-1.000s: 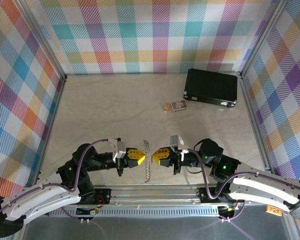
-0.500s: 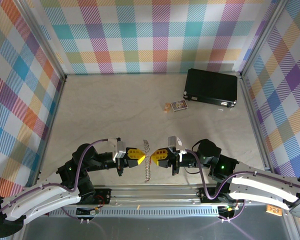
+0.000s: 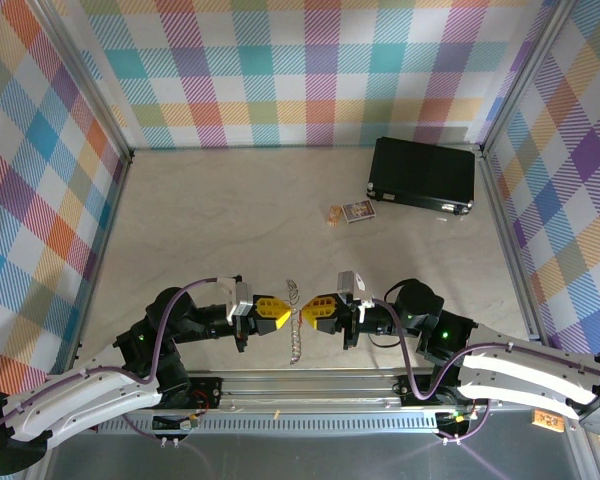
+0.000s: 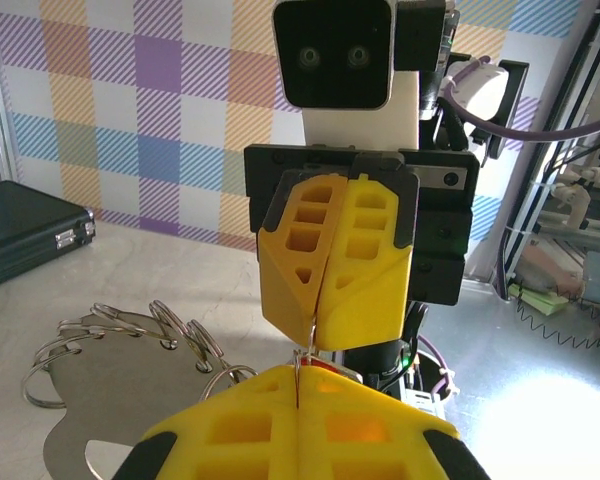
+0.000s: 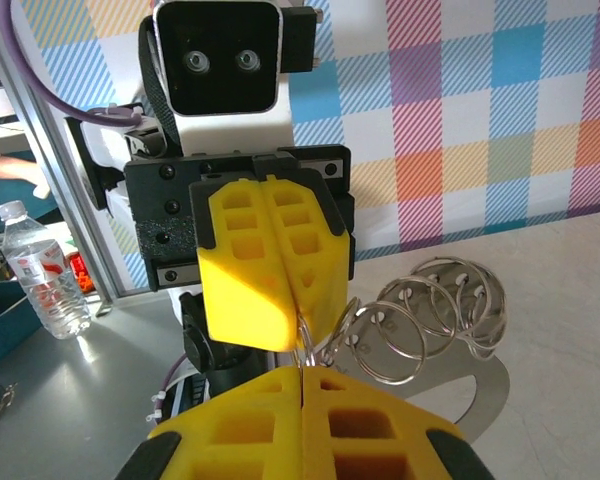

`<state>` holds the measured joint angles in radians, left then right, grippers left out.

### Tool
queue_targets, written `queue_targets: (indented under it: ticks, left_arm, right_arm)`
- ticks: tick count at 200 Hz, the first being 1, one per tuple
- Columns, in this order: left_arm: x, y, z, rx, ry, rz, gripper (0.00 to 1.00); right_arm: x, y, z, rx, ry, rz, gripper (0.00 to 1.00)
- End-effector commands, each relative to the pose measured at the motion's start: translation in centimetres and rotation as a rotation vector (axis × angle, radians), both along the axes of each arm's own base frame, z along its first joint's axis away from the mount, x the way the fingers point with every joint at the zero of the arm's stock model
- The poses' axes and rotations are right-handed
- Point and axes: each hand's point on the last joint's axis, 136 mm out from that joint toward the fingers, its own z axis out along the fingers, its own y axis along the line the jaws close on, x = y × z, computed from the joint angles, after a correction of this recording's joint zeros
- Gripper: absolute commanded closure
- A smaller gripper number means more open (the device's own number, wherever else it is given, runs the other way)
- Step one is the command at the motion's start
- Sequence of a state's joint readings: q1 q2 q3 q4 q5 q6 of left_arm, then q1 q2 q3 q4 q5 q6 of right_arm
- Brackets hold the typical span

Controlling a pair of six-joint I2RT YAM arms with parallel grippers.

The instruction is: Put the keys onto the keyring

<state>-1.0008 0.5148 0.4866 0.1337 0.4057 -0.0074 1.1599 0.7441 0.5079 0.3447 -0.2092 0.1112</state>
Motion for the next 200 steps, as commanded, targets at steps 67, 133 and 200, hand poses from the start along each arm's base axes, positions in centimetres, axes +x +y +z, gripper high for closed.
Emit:
queue_targets:
  ticks: [67,133,200]
  left_arm:
    - [-0.23,0.04,0.56,-0.036,-0.030,-0.007,1.00]
    - [-0.30,0.09,0.42,-0.036,-0.029,-0.008,1.00]
    - [-0.38,0.09,0.36,-0.036,-0.030,-0.012,1.00]
  right_arm:
    - [-0.10,-0.22,0.81,0.040,-0.037,-0.006,1.00]
    - [-0.14,-0.57,0.84,0.051,-0.035,-0.014,1.00]
    - [-0.01,-0.33,0.57,0.048,-0.031,-0.016,1.00]
